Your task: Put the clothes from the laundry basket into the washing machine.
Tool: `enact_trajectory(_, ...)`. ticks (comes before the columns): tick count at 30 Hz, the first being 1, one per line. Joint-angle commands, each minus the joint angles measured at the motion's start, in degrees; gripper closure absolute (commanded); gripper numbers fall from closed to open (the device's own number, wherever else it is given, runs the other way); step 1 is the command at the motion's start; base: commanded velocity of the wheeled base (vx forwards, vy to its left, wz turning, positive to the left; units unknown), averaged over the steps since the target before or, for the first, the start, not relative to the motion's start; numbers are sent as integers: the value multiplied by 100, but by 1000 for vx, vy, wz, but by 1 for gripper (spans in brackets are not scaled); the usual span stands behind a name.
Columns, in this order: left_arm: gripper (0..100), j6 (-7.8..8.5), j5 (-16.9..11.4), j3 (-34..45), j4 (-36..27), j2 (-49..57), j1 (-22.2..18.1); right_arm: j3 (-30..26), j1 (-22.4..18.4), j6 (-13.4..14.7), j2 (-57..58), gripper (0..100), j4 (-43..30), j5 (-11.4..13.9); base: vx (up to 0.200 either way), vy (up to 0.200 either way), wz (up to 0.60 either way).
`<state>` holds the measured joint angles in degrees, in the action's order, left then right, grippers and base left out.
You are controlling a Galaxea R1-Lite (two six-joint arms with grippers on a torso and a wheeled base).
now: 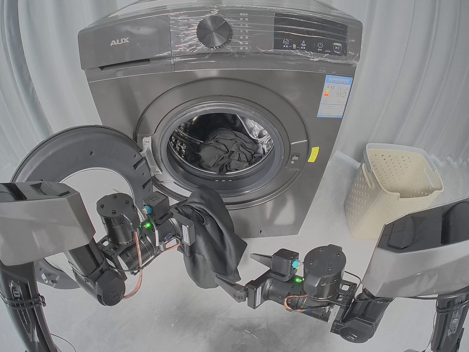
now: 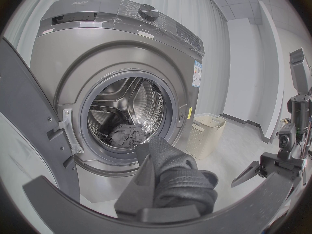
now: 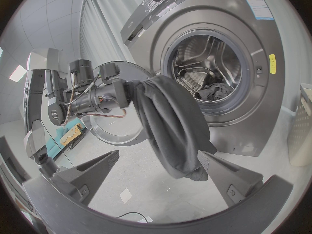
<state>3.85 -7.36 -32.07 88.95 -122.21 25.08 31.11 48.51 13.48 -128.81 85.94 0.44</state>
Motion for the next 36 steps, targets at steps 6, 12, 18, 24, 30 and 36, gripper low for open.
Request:
enact_trajectory(6,100,-245,244,-185,8,-48,226,985,212,-4,-426,0,-289,35,0,0,0)
enact_trajectory(12,100,-535,499,-449,8,-48,261,1714,159,-21,-848,0,-544,-53,0,0,0)
enact_trajectory(18,100,-543,490,-449,8,-22,270,2417,-184,-417,-1349,0,-517,-439,0,0,0)
enact_trajectory(24,100,-543,490,-431,8,-13,270,2584,-395,-522,-1446,100,-508,-606,0,0,0)
enact_trajectory(30,100,-552,481,-387,17,-13,270,2769,-430,-522,-1463,100,-447,-650,0,0,0)
enact_trajectory(36,100,-543,455,-396,17,-75,191,2408,-439,-522,-1226,100,-130,-650,0,0,0)
